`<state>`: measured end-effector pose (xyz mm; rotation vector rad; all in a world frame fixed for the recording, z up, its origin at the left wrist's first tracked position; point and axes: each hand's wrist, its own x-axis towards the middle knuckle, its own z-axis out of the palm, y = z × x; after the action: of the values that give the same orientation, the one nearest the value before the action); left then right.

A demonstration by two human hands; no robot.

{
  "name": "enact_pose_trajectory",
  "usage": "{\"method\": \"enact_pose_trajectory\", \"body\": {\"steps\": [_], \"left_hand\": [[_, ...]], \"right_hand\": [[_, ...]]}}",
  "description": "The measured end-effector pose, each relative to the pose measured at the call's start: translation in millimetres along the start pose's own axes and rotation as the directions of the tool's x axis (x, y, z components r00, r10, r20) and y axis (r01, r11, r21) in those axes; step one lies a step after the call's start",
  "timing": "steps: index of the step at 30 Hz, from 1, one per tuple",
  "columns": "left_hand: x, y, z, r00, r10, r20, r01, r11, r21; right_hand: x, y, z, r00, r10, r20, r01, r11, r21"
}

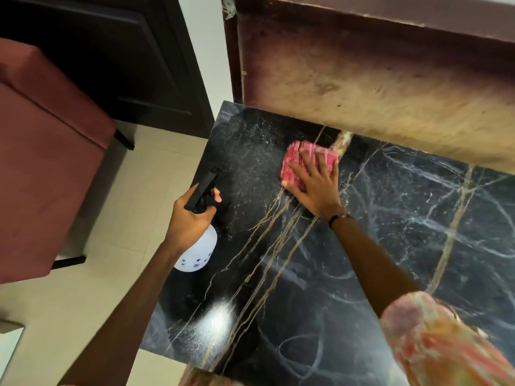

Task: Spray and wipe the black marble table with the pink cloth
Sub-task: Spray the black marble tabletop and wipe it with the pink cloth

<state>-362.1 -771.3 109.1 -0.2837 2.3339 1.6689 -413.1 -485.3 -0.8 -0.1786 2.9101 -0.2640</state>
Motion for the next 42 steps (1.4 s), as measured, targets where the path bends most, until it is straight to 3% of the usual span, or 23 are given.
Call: {"method": "enact_pose_trajectory", "body": {"steps": [3, 6, 10, 12, 16, 20, 22, 25, 27, 29, 33, 37, 39, 42], "left_hand": [[-3, -2, 3, 0.998, 0.061, 0.012, -0.061, 0.997, 0.038], [-8, -4, 7, 0.996, 0.078, 0.049, -0.081, 0.995, 0.051], [-19, -5, 13, 0.996, 0.066, 0.06, -0.067, 0.998, 0.016], [-25, -6, 18, 0.996, 0.06, 0.06, -0.061, 0.998, 0.02], [-39, -3, 33, 0.999, 0.045, 0.006, -0.045, 0.999, -0.001], [-46, -9, 39, 0.99, 0.121, 0.073, -0.122, 0.993, 0.002], [-49, -11, 39, 0.985, 0.143, 0.101, -0.144, 0.99, 0.001], [-56, -10, 41, 0.983, 0.151, 0.105, -0.152, 0.988, -0.003], [-59, -11, 41, 0.981, 0.153, 0.118, -0.154, 0.988, 0.005], [-61, -13, 42, 0.982, 0.146, 0.121, -0.15, 0.988, 0.027], [-67, -18, 46, 0.978, 0.155, 0.137, -0.163, 0.986, 0.046], [-75, -26, 51, 0.98, 0.153, 0.126, -0.157, 0.987, 0.022], [-79, -27, 54, 0.982, 0.136, 0.13, -0.138, 0.99, 0.0], [-88, -27, 56, 0.984, 0.121, 0.129, -0.124, 0.992, 0.012]], "right_hand": [[-46, 38, 10, 0.998, -0.04, -0.041, 0.038, 0.998, -0.043], [-50, 70, 1, 0.979, 0.191, -0.071, -0.191, 0.981, 0.007], [-10, 41, -10, 0.905, 0.425, -0.033, -0.419, 0.901, 0.111], [-2, 16, -5, 0.919, 0.392, -0.034, -0.387, 0.916, 0.101], [-29, -30, 17, 0.992, 0.12, -0.05, -0.121, 0.993, -0.011], [-96, -22, 34, 0.993, -0.111, -0.038, 0.107, 0.99, -0.095], [-119, 6, 33, 0.992, -0.096, -0.081, 0.09, 0.994, -0.065], [-109, 28, 23, 0.988, 0.127, -0.093, -0.126, 0.992, 0.014], [-80, 14, 14, 0.949, 0.309, -0.065, -0.301, 0.947, 0.113], [-52, -12, 10, 0.923, 0.384, -0.035, -0.374, 0.913, 0.164], [-47, -66, 23, 0.99, 0.136, -0.03, -0.135, 0.99, 0.044], [-116, -80, 45, 0.99, -0.133, -0.045, 0.131, 0.99, -0.043], [-153, -54, 55, 0.984, -0.165, -0.062, 0.16, 0.985, -0.069], [-170, -10, 50, 0.993, -0.014, -0.119, 0.011, 0.999, -0.032]]}}
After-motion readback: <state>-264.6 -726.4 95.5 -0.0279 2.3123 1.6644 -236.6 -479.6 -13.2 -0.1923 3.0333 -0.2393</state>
